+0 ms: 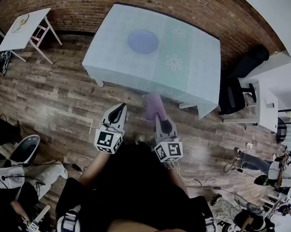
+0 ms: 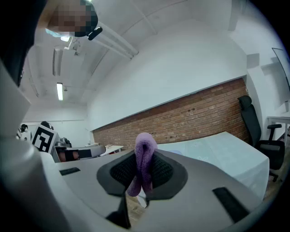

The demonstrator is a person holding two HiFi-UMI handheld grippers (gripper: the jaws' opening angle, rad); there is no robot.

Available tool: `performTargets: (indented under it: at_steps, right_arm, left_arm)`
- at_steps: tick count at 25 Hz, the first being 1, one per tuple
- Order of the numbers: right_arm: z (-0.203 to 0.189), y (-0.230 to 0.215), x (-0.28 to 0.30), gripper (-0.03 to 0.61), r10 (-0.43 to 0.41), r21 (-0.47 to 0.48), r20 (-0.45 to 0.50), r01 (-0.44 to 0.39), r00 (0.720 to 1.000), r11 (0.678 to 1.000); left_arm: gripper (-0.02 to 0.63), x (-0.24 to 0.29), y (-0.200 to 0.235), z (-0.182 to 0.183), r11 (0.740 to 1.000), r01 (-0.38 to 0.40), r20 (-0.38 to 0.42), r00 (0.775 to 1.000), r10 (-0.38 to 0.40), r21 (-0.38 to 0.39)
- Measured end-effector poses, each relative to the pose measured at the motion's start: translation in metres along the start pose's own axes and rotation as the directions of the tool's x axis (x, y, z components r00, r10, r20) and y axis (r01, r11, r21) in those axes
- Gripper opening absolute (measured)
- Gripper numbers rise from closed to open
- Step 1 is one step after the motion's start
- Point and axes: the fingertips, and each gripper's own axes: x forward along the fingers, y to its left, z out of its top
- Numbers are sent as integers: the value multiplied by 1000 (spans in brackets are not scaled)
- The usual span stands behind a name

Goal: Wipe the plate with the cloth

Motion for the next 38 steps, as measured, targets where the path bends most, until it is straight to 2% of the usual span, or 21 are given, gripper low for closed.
performTargets:
  at_steps: [14, 27, 38]
  right_arm:
    - [1, 6, 11, 75, 4, -2, 2, -4, 1000, 1000]
    - [-3, 20, 36, 77, 0, 0, -7, 0, 1000, 1000]
    - [-7, 35, 73, 77, -38, -13, -1, 38, 999, 999]
  left_arm:
    - [34, 3, 13, 2, 1000, -6, -2, 1000, 6, -11]
    - [34, 11, 45, 4, 1000, -24, -6, 1000, 24, -13]
    - [33, 21, 80, 7, 1000, 23, -3, 1000, -23, -11]
